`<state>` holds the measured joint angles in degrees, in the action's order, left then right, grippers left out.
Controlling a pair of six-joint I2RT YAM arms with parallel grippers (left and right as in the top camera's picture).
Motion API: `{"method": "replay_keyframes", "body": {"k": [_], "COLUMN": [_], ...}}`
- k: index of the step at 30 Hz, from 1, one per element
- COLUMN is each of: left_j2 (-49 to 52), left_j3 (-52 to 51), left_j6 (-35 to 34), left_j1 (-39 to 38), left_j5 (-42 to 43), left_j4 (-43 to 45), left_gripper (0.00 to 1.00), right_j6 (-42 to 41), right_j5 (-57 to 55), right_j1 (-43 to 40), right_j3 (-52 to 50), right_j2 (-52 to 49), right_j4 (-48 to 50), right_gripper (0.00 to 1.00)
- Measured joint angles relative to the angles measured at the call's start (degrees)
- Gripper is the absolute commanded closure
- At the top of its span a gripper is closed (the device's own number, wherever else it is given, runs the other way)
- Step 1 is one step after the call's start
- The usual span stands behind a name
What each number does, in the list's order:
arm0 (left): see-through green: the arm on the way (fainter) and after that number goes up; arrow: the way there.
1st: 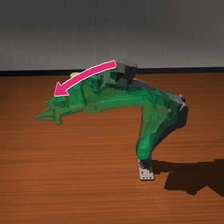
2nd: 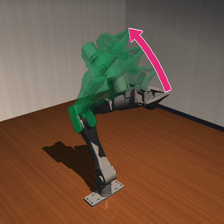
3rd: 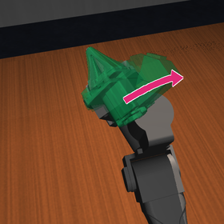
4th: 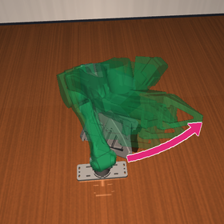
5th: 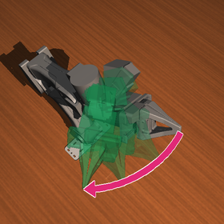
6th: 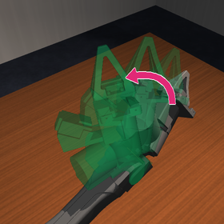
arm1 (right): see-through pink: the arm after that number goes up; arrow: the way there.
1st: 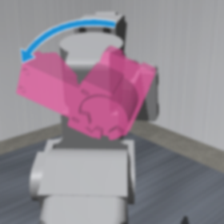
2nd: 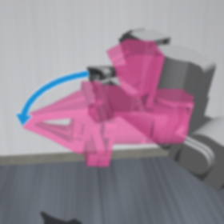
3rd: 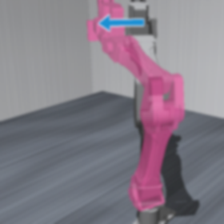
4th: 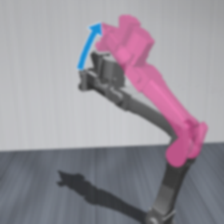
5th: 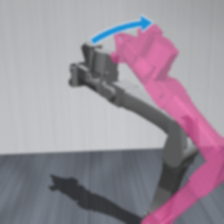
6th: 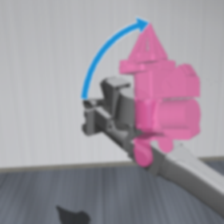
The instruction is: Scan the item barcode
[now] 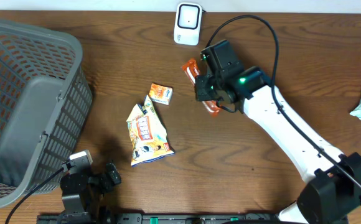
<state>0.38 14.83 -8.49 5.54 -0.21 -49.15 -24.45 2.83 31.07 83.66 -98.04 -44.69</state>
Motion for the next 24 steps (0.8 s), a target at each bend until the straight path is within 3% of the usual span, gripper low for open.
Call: {"method": "replay_keyframes", "body": {"k": [11,16,20,21,23,24], "left_j2": [0.0,0.0,0.0,0.0,0.0,0.0], "left_j3": [0.0,0.0,0.0,0.0,0.0,0.0], "left_j6": [0.0,0.0,0.0,0.0,0.0,0.0], "left_j1": [0.0,0.0,0.0,0.0,0.0,0.0], "left_j5": [0.0,0.0,0.0,0.0,0.0,0.0], "left_j4": [0.0,0.0,0.0,0.0,0.0,0.0], "left_gripper": [0.02,0.02,0.02,0.02,0.02,0.02], "right_j6": [3.6,4.3,5.5,5.7,5.6,5.7], "right_j5": [-0.4,-2.8,-5.7,-6.2,-6.9,-7.2], "right_j1": [0.2,0.2,0.2,0.2,0.2,0.2], "right_j3": [0.0,0.0,0.0,0.0,0.0,0.0], "right_j2": [-6.1,-9.0,-9.1,-9.1,-9.1,-9.1], "right_j4": [2.3,1.9,3.2,3.6,3.9,4.0], "right_gripper": [0.99,0.67,0.6,0.54,0.3,0.28]}}
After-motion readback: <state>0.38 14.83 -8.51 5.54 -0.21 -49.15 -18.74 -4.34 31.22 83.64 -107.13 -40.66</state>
